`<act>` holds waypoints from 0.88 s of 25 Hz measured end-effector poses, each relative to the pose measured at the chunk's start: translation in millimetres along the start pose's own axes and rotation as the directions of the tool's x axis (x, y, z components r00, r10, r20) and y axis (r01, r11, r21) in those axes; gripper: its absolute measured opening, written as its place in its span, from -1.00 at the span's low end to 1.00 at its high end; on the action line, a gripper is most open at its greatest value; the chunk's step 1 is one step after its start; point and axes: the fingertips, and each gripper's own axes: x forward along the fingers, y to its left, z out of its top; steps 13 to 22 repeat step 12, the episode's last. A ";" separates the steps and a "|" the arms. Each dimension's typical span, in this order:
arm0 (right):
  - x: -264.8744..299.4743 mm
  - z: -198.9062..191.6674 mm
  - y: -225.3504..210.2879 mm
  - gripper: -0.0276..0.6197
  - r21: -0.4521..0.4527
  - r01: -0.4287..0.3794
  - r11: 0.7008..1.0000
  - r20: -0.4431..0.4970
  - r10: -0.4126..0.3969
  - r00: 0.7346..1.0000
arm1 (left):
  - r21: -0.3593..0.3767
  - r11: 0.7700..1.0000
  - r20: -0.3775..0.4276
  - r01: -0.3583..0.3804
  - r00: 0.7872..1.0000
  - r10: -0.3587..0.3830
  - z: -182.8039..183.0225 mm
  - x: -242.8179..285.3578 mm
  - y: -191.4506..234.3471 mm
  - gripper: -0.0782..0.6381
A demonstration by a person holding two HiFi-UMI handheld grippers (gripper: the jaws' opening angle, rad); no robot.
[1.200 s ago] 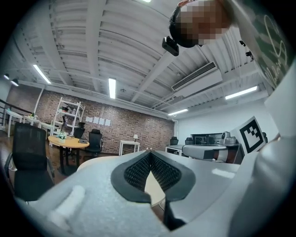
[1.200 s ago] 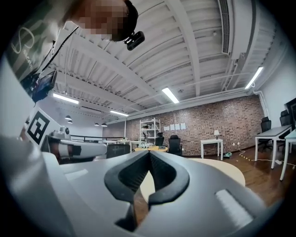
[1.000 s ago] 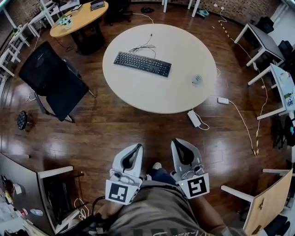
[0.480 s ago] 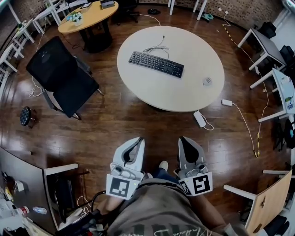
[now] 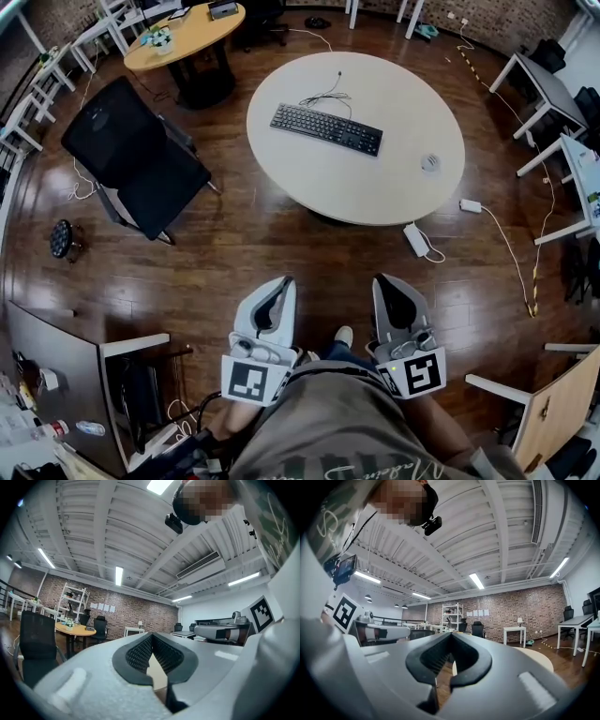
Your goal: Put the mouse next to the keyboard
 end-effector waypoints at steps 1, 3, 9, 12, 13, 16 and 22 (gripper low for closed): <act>-0.6 -1.0 -1.4 -0.91 0.000 0.002 1.000 -0.001 -0.002 1.000 | 0.014 1.000 0.012 -0.010 1.000 0.010 2.9 -0.9 1.0 -0.78; -1.0 -5.1 -5.2 -0.91 0.004 0.014 1.000 -0.019 -0.014 1.000 | 0.044 0.999 0.031 -0.031 0.999 0.029 8.1 -2.7 3.8 -0.78; -6.2 -8.1 -4.3 -0.91 0.010 0.020 1.000 -0.031 -0.020 0.999 | 0.034 0.998 0.028 -0.058 0.998 0.057 9.1 -10.9 6.1 -0.78; -8.1 -4.6 6.8 -0.91 0.006 0.000 1.000 -0.015 0.000 1.000 | 0.030 0.998 0.013 -0.061 0.998 0.060 7.3 -16.8 7.0 -0.78; -8.1 -4.6 6.8 -0.91 0.006 0.000 1.000 -0.015 0.000 1.000 | 0.030 0.998 0.013 -0.061 0.998 0.060 7.3 -16.8 7.0 -0.78; -8.1 -4.6 6.8 -0.91 0.006 0.000 1.000 -0.015 0.000 1.000 | 0.030 0.998 0.013 -0.061 0.998 0.060 7.3 -16.8 7.0 -0.78; -8.1 -4.6 6.8 -0.91 0.006 0.000 1.000 -0.015 0.000 1.000 | 0.030 0.998 0.013 -0.061 0.998 0.060 7.3 -16.8 7.0 -0.78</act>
